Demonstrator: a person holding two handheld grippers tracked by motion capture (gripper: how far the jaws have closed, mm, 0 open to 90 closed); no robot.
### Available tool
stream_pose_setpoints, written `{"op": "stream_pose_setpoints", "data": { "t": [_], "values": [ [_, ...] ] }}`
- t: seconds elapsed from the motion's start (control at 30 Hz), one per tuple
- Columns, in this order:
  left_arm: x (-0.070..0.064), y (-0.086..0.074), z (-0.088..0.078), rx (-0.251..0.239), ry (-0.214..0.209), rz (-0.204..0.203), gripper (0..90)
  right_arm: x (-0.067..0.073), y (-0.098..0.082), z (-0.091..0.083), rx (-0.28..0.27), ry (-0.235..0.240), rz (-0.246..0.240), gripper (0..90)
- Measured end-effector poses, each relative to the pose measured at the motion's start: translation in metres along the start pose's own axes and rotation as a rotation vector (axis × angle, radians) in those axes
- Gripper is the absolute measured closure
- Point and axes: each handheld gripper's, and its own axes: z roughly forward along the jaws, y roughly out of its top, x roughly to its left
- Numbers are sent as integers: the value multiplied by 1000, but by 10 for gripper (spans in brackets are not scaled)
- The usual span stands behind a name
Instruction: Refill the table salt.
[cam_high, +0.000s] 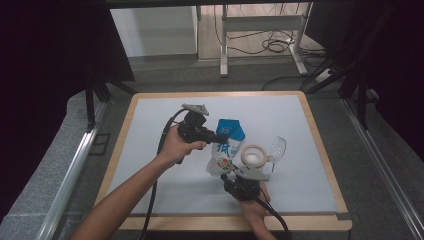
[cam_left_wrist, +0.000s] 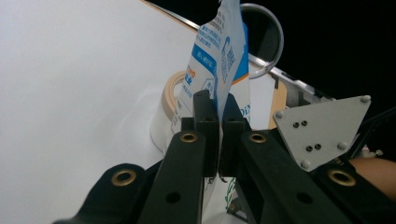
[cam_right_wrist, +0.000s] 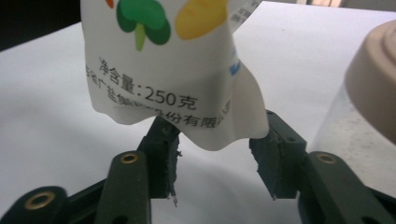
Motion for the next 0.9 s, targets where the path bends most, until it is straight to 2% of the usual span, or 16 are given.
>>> {"op": "stream_pose_setpoints", "data": {
  "t": [0.23, 0.33, 0.5, 0.67, 0.87, 0.9],
  "values": [
    [5, -5, -2, -48, -7, -28, 900, 4, 0, 2, 14, 12, -9, 451],
    [7, -5, -7, -75, -20, -41, 900, 5, 0, 1, 18, 15, -15, 435],
    [11, -7, -20, -113, -2, -50, 900, 8, -1, 1, 18, 23, -28, 415],
    [24, -14, -37, -147, 52, -71, 900, 10, -2, -3, 23, 24, -34, 396],
    [46, -28, -55, -185, 154, -99, 900, 14, -3, -10, 22, 28, -46, 390],
    [51, -31, -57, -199, 163, -115, 900, 15, -4, -11, 20, 27, -53, 389]
  ]
}}
